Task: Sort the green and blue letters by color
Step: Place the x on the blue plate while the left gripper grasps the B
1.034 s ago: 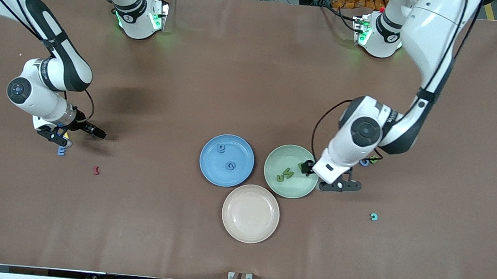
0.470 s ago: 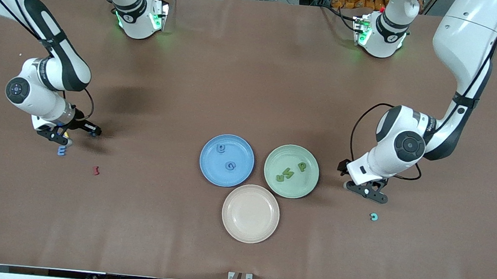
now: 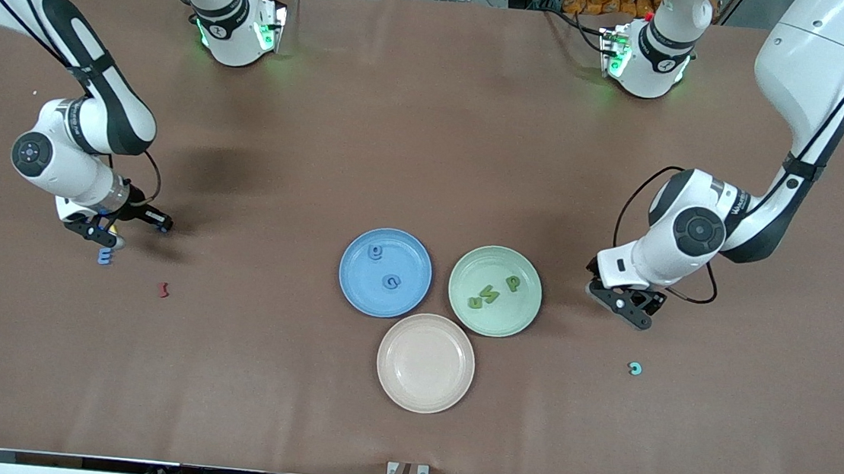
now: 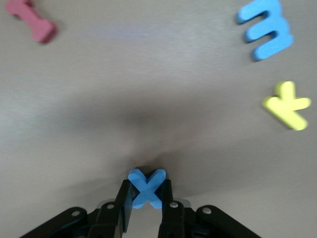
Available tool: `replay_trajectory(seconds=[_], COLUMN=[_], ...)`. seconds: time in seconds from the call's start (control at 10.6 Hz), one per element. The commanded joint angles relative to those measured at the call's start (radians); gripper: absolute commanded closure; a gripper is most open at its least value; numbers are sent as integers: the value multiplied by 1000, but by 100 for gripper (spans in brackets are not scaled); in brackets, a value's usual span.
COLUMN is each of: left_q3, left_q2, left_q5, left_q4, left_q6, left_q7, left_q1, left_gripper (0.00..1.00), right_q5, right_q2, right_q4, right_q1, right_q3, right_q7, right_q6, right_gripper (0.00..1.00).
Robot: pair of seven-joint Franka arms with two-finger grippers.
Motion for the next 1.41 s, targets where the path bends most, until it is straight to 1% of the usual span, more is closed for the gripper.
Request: replay_trajectory(seconds=[0.0,0.09,0.19,0.28,0.38,0.47,0.56,0.66,0.75,0.85,0.94,1.03,1.13,1.22,1.32], left_q3=[-17,-17,-17,-19,-19,-17,-17,-17,-16,-16,-16,-16,-16,-16,-16], left_q2=[-94,-100,-104,-104,-104,-101,-97,-89,-88,-86,-86,-80,-75,-65,-55], left_q5=[31,64,103,124,134,150,173,190,196,201,204,204,204,204,204], left_q4=[-173,-195,-214,-224,-242,-264,-276,-279,-287,-293,-299,-301,-302,-302,-304], left_q6=[96,107,121,127,152,188,210,216,224,241,244,250,258,271,279], left_q7=[126,135,135,135,138,140,140,140,140,140,140,140,140,140,140], left_q1=[77,97,117,128,128,129,140,145,155,165,175,180,186,189,195], left_gripper=[0,0,0,0,0,0,0,0,0,0,0,0,0,0,0], right_q5=[-4,-2,16,87,204,308,367,393,401,403,397,400,416,438,423], right_q2=[-1,-1,0,8,20,50,67,84,116,161,202,224,226,226,221], right_q4=[49,81,136,209,297,386,440,481,532,616,709,750,752,750,741], right_q1=[86,129,181,249,313,352,378,419,462,539,618,666,685,714,743], right_q3=[54,73,86,88,84,84,84,84,84,84,76,62,62,62,55], right_q7=[234,317,402,440,448,461,500,566,667,817,926,995,1039,1085,1102], right_q6=[-23,-56,-111,-169,-237,-292,-309,-310,-304,-297,-297,-285,-226,-193,-196], right_gripper=[100,100,100,100,100,100,100,100,100,100,100,100,100,81,1])
